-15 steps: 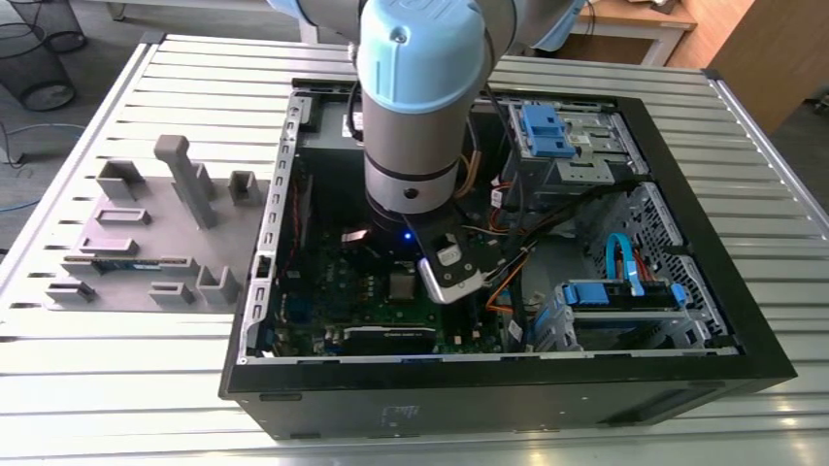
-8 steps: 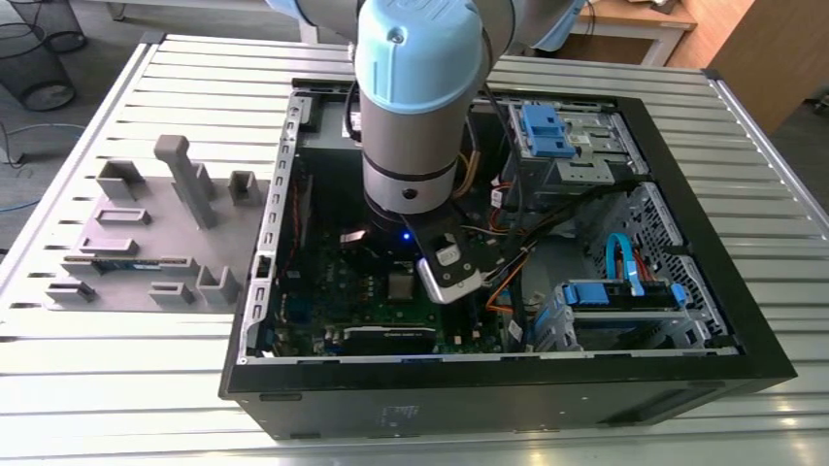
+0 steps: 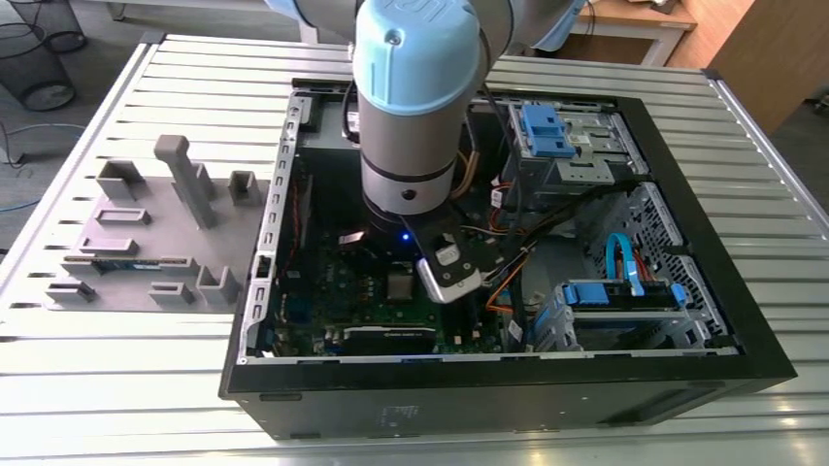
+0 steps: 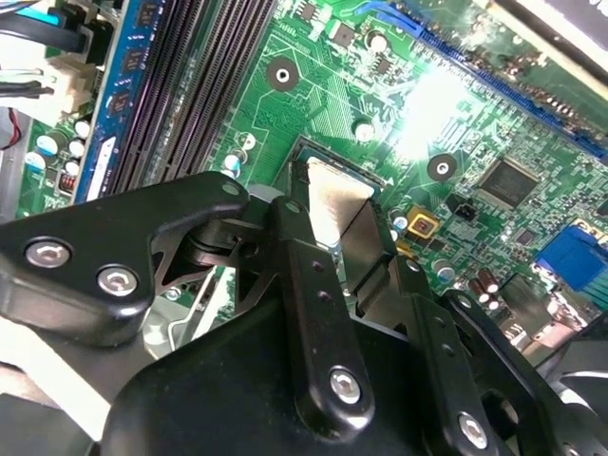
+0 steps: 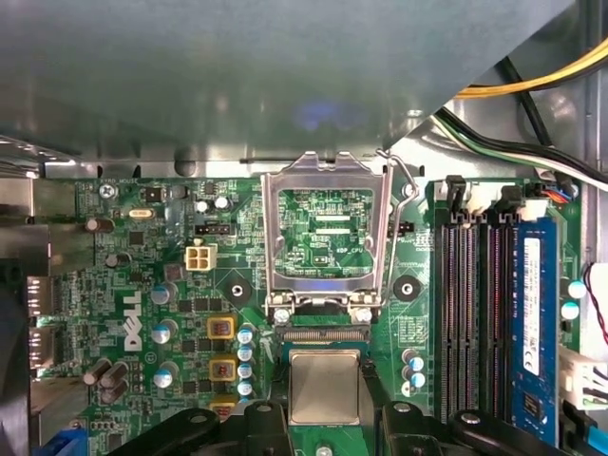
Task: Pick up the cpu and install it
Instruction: 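Place the cpu into insertion slot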
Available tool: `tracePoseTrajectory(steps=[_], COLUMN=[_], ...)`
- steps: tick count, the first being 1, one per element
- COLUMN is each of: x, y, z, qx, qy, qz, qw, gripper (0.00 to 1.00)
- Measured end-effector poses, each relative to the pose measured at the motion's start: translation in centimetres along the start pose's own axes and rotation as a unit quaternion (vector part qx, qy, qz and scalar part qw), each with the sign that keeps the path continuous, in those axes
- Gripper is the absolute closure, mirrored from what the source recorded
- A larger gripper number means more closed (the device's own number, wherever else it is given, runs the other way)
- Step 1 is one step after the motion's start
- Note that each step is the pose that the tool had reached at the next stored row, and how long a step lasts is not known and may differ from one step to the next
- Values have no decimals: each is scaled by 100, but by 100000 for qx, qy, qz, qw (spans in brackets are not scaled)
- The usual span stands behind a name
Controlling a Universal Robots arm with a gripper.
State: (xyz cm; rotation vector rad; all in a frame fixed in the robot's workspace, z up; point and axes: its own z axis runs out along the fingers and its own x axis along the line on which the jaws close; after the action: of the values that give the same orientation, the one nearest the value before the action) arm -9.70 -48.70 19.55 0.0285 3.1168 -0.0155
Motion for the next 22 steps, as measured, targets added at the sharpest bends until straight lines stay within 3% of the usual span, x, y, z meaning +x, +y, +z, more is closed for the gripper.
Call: tracePoseTrajectory(steps=[22], x=[26], y=[20], z=[29], qx=[2], qy=[1], qz=[-121], qw=[100000], gripper=[62])
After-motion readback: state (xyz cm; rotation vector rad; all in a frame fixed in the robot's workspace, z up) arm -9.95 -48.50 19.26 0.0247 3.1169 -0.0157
